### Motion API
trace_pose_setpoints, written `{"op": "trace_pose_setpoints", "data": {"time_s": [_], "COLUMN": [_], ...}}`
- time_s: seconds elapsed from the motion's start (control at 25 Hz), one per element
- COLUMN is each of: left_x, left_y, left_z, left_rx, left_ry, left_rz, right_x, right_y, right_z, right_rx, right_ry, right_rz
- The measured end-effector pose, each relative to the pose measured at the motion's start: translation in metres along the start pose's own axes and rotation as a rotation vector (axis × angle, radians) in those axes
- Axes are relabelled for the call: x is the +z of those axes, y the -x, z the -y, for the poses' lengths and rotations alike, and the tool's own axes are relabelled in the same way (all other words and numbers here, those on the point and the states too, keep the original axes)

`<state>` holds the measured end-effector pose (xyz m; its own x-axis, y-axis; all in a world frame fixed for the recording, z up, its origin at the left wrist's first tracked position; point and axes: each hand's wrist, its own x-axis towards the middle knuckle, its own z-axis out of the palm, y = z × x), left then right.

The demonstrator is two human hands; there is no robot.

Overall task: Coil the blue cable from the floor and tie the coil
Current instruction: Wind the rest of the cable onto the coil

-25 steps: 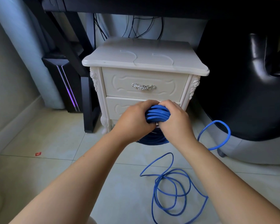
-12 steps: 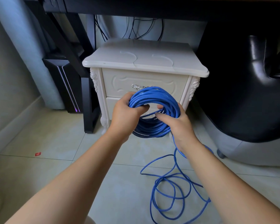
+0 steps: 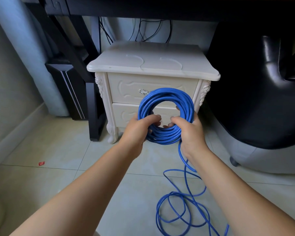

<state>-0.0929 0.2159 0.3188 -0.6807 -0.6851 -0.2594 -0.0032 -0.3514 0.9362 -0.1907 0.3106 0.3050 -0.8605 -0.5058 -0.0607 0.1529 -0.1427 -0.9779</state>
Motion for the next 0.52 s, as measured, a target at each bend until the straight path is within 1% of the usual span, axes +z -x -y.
{"op": "trace_pose_setpoints", "data": {"time_s": [0.08, 0.12, 0.16, 0.2, 0.32, 0.4, 0.44, 0.52], "left_x": [-0.002, -0.004, -0.006, -0.009, -0.015, -0.016, -0.015, -0.012], "left_y": [0.002, 0.002, 0.001, 0.001, 0.000, 0.002, 0.002, 0.004], "left_z": [-0.005, -0.007, -0.009, -0.010, -0.012, -0.012, -0.012, -0.010], "left_rx": [0.006, 0.041, 0.112, 0.211, 0.528, 0.671, 0.693, 0.634], "left_ry": [-0.079, -0.110, -0.178, -0.299, -0.742, -0.872, -0.892, -0.898], "left_rz": [0.033, 0.042, 0.040, 0.028, 0.001, 0.040, 0.069, 0.089], "right_x": [-0.003, -0.005, -0.007, -0.009, -0.009, -0.008, -0.006, -0.004], "right_y": [-0.003, -0.004, -0.004, -0.004, -0.001, -0.001, 0.000, 0.002], "right_z": [0.004, 0.006, 0.008, 0.009, 0.015, 0.013, 0.010, 0.006], "right_rx": [-0.045, -0.081, -0.116, -0.154, -0.285, -0.380, -0.425, -0.502], "right_ry": [0.066, 0.125, 0.201, 0.286, 0.528, 0.656, 0.711, 0.776], "right_rz": [-0.014, -0.017, -0.019, -0.014, 0.077, 0.166, 0.210, 0.275]}}
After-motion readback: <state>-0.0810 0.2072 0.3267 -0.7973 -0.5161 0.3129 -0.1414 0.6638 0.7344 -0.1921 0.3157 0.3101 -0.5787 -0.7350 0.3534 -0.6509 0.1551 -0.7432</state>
